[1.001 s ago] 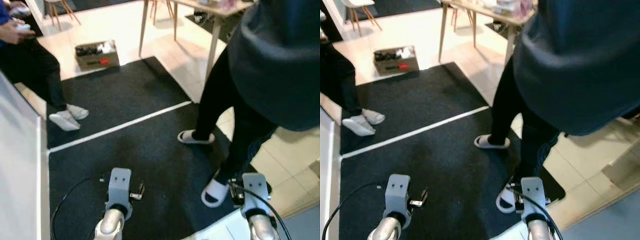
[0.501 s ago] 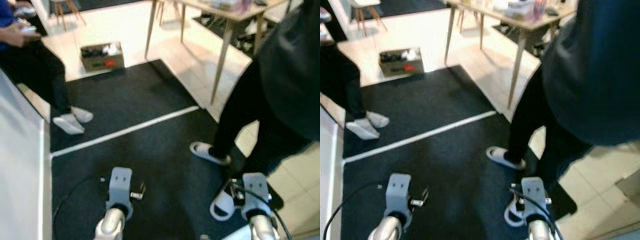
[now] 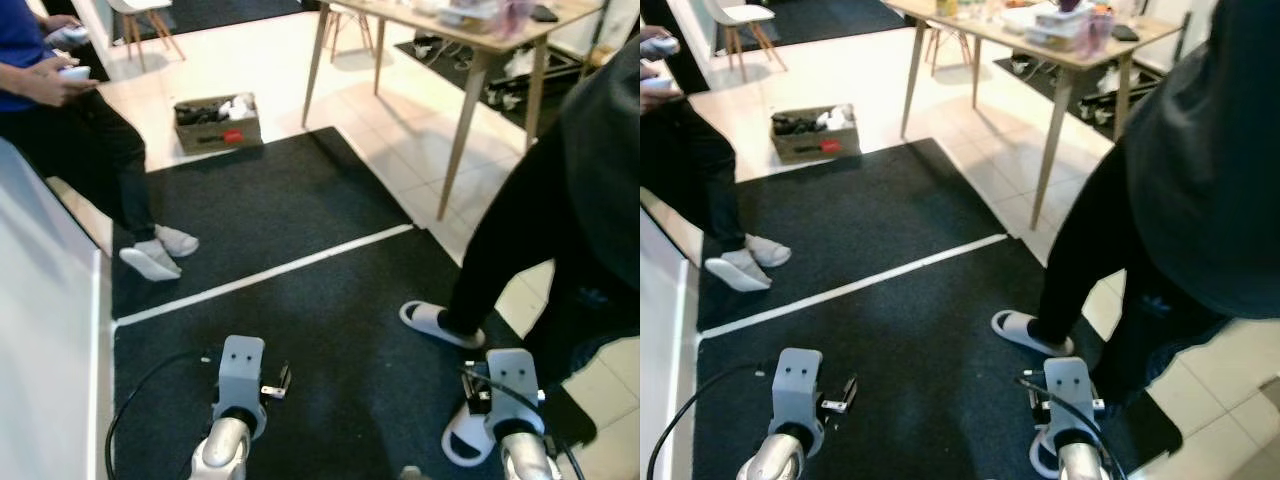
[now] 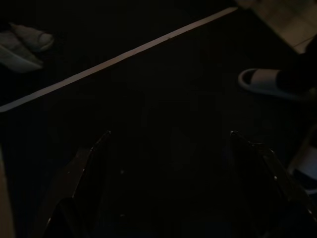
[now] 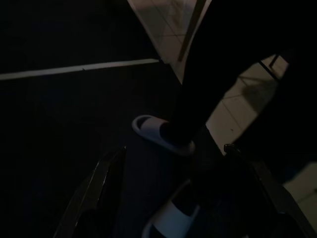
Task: Restocking fridge
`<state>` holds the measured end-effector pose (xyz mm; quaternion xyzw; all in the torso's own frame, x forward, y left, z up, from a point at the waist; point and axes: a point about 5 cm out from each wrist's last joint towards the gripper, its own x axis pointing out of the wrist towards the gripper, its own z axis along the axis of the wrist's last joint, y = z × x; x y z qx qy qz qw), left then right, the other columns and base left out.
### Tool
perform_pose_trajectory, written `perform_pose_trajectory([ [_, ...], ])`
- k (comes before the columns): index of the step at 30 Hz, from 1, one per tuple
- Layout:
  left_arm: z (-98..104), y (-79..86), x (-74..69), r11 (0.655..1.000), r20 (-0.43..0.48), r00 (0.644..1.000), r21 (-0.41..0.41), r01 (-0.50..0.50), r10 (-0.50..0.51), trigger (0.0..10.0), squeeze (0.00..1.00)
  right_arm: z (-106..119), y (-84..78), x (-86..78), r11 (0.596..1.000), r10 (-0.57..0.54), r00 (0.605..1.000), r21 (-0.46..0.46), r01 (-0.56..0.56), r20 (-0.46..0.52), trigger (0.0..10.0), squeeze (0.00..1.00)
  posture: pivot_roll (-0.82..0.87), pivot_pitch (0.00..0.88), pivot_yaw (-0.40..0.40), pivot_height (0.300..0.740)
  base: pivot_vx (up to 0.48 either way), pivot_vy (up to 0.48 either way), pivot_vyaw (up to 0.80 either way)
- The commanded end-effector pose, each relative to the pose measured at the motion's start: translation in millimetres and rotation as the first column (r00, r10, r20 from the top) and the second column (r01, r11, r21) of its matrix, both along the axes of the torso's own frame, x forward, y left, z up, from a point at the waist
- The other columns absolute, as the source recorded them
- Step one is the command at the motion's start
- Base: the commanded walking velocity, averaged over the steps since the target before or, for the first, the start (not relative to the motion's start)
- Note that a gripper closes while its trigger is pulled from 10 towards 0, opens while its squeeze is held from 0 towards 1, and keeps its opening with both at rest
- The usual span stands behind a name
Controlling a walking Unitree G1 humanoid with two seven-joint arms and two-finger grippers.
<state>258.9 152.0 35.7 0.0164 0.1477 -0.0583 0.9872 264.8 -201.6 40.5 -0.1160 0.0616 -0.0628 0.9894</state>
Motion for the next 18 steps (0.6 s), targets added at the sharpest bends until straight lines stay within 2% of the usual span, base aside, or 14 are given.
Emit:
perform_pose_trajectory([
  [1,-6.2,2.0,-3.9,1.0,-0.032,0.999,0.011,-0.002,0.003,10.0,0.0,-5.8,-3.4,-5.3,1.0,-0.012,1.0,-0.004,0.012,-0.029,10.0,0.0,-0.21,0.22,0.062,0.707,0.307,0.0,0.0],
  [18,-6.3,1.2,-2.8,1.0,-0.034,0.999,0.007,-0.008,0.008,10.0,0.0,-6.8,-3.4,-5.9,1.0,-0.017,0.999,0.013,0.017,-0.03,10.0,0.0,-0.21,0.221,0.061,0.707,0.308,0.0,0.0],
])
